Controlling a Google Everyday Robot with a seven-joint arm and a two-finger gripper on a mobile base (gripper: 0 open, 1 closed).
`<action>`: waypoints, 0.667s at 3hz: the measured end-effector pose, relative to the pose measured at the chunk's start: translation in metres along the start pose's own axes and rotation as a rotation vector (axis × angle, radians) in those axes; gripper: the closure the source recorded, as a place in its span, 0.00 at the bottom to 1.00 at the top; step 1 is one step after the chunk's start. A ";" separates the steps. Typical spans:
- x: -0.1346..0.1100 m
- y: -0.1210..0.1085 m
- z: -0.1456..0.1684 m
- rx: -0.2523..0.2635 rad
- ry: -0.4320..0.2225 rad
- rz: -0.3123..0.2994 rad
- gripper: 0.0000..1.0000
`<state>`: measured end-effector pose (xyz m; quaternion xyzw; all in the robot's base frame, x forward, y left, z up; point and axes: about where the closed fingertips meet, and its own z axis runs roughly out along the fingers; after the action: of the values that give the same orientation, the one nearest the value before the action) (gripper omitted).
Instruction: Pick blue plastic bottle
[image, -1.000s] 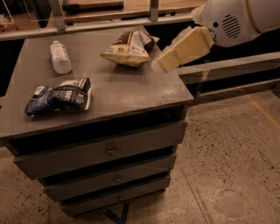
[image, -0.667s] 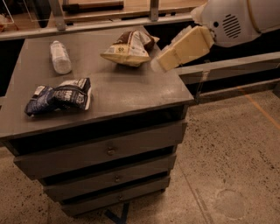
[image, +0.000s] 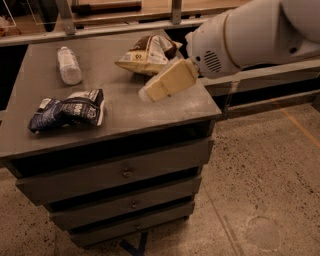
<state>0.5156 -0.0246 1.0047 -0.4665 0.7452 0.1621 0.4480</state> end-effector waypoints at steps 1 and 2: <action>-0.004 0.013 0.040 0.022 -0.006 0.000 0.00; -0.006 0.019 0.077 0.057 -0.018 0.027 0.00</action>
Offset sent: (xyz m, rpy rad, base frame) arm 0.0500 0.0957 -0.0689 0.0570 -0.0277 -0.1306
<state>0.5411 0.0395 0.9644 -0.4419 0.7517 0.1511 0.4657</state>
